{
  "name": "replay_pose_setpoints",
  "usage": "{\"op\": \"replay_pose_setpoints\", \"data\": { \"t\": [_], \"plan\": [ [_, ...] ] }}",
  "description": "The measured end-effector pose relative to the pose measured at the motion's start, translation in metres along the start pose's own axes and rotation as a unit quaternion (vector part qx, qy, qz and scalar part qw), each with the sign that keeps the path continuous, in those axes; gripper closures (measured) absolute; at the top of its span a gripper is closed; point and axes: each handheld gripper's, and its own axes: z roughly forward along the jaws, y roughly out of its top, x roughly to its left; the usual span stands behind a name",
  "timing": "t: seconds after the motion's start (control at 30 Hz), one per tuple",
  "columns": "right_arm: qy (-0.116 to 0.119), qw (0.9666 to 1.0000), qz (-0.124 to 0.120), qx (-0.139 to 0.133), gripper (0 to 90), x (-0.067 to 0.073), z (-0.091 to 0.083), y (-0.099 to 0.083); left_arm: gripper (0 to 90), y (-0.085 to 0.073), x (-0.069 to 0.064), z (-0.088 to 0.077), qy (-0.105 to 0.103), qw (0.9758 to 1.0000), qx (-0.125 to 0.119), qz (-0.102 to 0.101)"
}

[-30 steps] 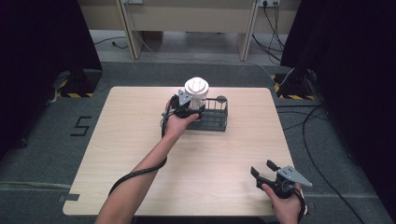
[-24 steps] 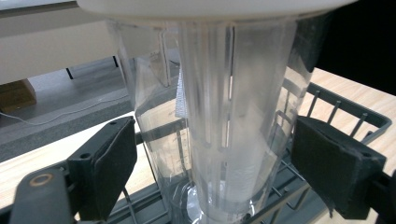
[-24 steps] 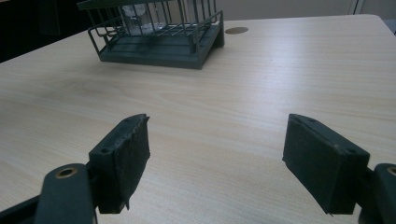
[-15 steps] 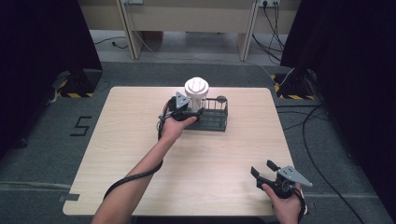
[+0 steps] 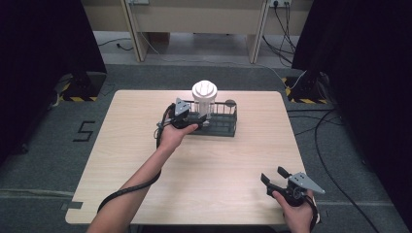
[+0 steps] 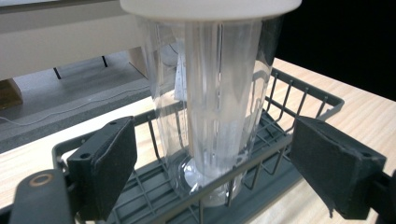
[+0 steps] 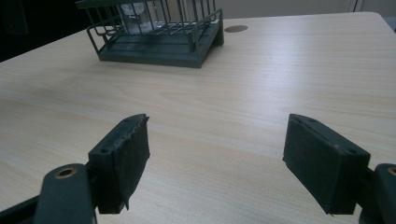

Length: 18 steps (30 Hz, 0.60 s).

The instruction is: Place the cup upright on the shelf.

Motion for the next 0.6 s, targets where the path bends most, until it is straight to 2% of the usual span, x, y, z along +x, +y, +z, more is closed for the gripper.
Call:
{"op": "replay_pose_setpoints", "data": {
  "t": [0.33, 0.6],
  "plan": [
    [-0.002, 1.0, 0.001, 0.0, 23.1, 0.0, 0.0, 0.0, 14.5, -0.009, 0.002, -0.015, -0.005, 0.9999, 0.007, 0.007],
    [-0.002, 1.0, 0.001, 0.0, 23.1, 0.0, 0.0, 0.0, 14.5, -0.012, 0.003, -0.029, -0.008, 0.9999, 0.001, 0.009]
  ]
}}
